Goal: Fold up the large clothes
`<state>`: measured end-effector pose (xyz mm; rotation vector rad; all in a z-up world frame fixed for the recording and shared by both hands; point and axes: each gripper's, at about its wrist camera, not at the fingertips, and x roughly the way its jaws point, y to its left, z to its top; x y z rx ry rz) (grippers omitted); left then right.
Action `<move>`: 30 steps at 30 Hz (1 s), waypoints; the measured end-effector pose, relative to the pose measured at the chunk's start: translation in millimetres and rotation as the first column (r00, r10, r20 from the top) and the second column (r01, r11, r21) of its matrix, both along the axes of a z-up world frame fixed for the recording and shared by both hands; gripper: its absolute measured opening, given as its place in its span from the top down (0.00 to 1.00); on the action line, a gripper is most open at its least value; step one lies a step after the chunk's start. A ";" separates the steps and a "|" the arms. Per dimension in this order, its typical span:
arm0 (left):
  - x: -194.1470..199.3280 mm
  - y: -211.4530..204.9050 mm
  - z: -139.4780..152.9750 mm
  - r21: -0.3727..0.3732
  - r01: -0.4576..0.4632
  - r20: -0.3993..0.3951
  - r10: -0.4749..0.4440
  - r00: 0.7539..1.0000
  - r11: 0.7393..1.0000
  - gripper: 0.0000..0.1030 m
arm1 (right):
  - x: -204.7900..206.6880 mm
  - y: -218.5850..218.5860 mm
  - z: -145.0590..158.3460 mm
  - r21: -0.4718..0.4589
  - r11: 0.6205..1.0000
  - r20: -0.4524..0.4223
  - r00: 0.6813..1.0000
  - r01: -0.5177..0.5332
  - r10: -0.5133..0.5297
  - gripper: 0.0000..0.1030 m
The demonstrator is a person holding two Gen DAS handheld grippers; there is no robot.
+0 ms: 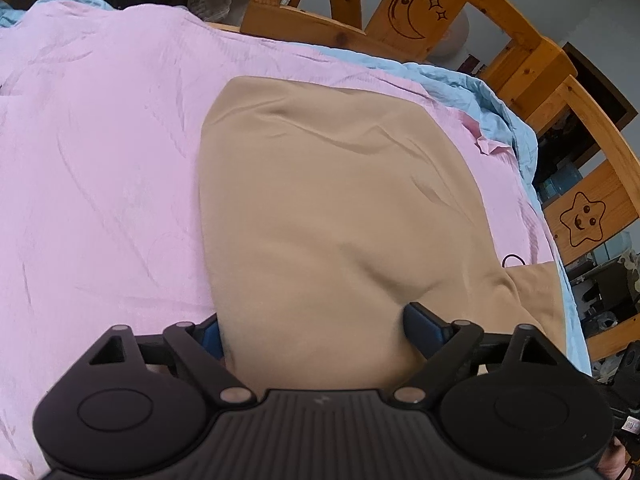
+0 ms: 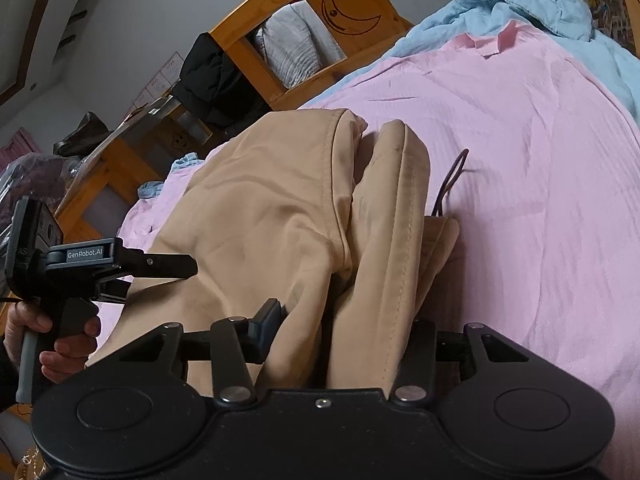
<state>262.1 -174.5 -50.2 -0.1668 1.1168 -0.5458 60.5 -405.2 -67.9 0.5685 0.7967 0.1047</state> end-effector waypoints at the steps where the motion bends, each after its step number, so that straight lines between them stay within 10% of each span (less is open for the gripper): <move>1: -0.7 -0.4 0.5 0.003 0.001 0.004 -0.001 1.000 1.000 0.14 | 0.1 0.5 -0.4 -0.002 1.000 -0.001 1.000 0.000 0.000 0.53; 9: -15.4 -5.5 19.7 0.037 0.019 0.101 -0.023 0.995 0.999 0.37 | -1.6 10.5 9.2 -0.040 0.998 0.068 0.997 -0.046 0.049 0.87; 24: -8.6 56.3 95.3 0.070 -0.040 0.285 0.019 0.958 0.997 0.48 | 18.4 108.4 84.4 -0.183 0.979 0.359 0.921 -0.088 0.150 0.92; 30: 15.6 99.0 77.8 0.115 -0.126 0.272 0.091 0.958 0.985 0.45 | 58.0 159.7 75.2 -0.170 0.982 0.350 0.927 -0.079 0.135 0.92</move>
